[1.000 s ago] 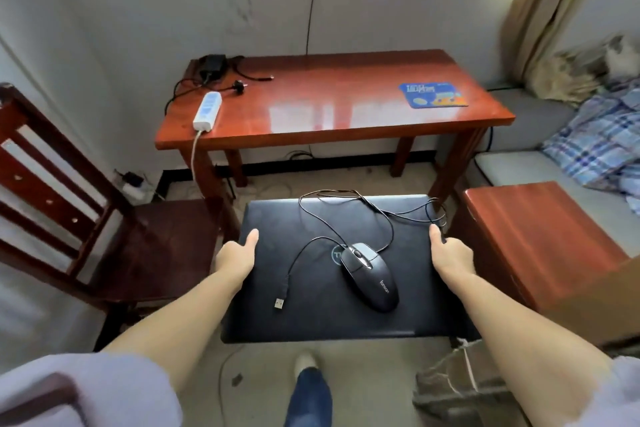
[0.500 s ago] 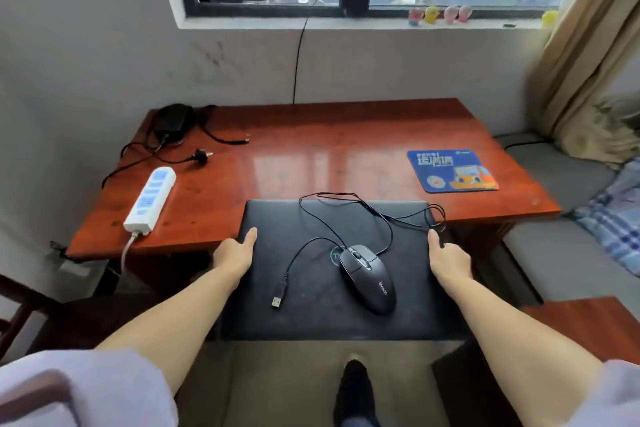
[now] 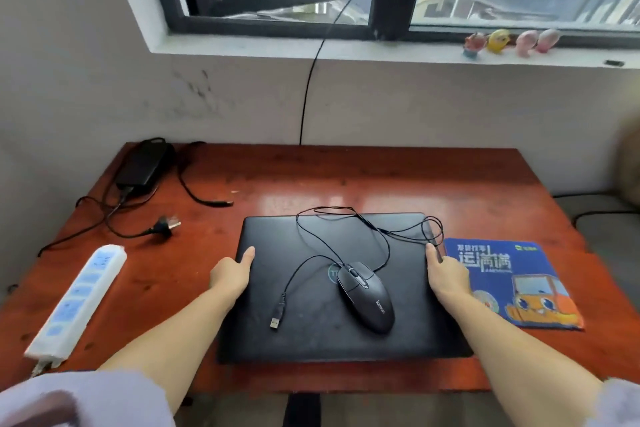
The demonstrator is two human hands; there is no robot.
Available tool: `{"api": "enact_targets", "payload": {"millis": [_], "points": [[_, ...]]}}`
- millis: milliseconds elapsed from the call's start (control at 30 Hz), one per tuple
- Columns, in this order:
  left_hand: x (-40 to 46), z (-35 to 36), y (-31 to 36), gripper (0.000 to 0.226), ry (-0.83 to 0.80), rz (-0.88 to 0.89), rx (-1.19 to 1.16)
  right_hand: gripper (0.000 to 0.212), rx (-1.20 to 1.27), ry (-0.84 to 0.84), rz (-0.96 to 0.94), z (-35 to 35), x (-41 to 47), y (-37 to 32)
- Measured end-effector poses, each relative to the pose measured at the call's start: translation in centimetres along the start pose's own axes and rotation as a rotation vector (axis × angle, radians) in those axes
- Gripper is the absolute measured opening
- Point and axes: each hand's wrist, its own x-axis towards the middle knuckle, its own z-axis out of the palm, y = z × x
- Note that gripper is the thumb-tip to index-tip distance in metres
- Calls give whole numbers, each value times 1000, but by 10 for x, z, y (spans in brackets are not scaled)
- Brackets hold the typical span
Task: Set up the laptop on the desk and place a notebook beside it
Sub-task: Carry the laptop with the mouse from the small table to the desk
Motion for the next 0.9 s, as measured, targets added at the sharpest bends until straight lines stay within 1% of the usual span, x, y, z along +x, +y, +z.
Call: {"api": "enact_targets", "payload": {"millis": [200, 400, 600, 767, 900], "points": [[70, 10, 36, 64, -23, 16, 106, 72, -30, 0, 47, 24, 62, -36], [103, 16, 57, 64, -42, 72, 279, 69, -82, -24, 58, 39, 94, -43], [108, 25, 49, 59, -39, 89, 299, 58, -168, -61, 19, 38, 112, -47], [108, 28, 47, 58, 1, 97, 284, 69, -220, -91, 1, 39, 118, -46], [113, 28, 55, 62, 28, 108, 282, 69, -240, -88, -16, 37, 120, -52]]}}
